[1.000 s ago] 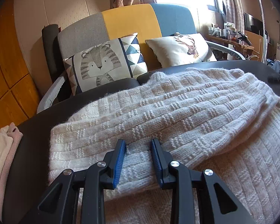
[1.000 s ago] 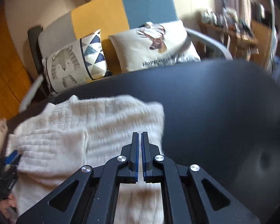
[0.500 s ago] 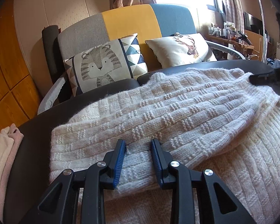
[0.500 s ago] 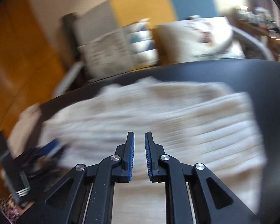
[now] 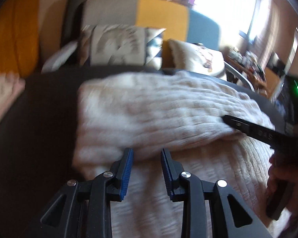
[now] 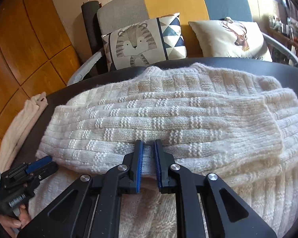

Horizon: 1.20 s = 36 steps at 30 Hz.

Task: Fold clothes
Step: 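Close the right gripper on the sleeve fold at the sweater middle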

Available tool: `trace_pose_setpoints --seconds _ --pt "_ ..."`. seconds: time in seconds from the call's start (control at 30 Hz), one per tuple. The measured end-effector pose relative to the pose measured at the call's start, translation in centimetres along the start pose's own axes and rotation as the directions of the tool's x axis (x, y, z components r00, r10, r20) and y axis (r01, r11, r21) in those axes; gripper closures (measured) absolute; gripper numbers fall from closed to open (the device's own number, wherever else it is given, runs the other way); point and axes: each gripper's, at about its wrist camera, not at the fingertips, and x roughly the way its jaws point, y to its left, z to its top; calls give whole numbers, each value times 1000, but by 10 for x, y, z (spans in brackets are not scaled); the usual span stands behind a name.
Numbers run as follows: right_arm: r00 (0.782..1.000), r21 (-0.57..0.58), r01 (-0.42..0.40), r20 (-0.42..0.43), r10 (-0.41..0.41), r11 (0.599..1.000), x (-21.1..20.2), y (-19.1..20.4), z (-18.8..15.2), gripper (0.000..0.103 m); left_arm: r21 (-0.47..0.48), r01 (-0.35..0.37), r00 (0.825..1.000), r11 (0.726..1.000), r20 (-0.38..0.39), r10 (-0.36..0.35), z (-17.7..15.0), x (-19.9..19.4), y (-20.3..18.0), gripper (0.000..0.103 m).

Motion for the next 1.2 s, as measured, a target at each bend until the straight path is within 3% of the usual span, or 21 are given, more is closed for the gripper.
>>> trace_pose_setpoints --seconds 0.17,0.33,0.43,0.53,0.67,0.8,0.97,1.07,1.2 --pt "1000 -17 22 10 -22 1000 -8 1 -4 90 -96 64 998 993 6 -63 1 3 24 75" --pt "1000 -9 17 16 -17 1000 -9 0 -5 90 -109 93 996 990 1 -94 1 2 28 75" --pt "1000 3 7 20 -7 1000 -9 -1 -5 90 -106 155 988 982 -1 -156 -8 -5 30 75" --pt "1000 10 2 21 -2 1000 -8 -3 -5 90 -94 159 987 983 -10 -160 -13 -8 26 75" --pt "1000 27 -16 22 15 1000 -9 -7 -4 90 11 30 999 999 -16 -30 0 -2 10 75" --pt "999 33 -23 23 22 999 -9 -7 -4 90 41 -110 994 993 24 109 8 -1 17 75" --pt "999 45 -36 24 34 998 -8 -9 -5 90 25 -96 995 995 0 96 7 1 39 75" --pt "999 49 -39 24 37 998 -8 -10 -5 90 157 -207 978 966 18 206 4 3 24 75" --pt "1000 36 -15 20 15 999 -8 -8 -5 92 163 -255 967 953 19 256 0 3 25 75"
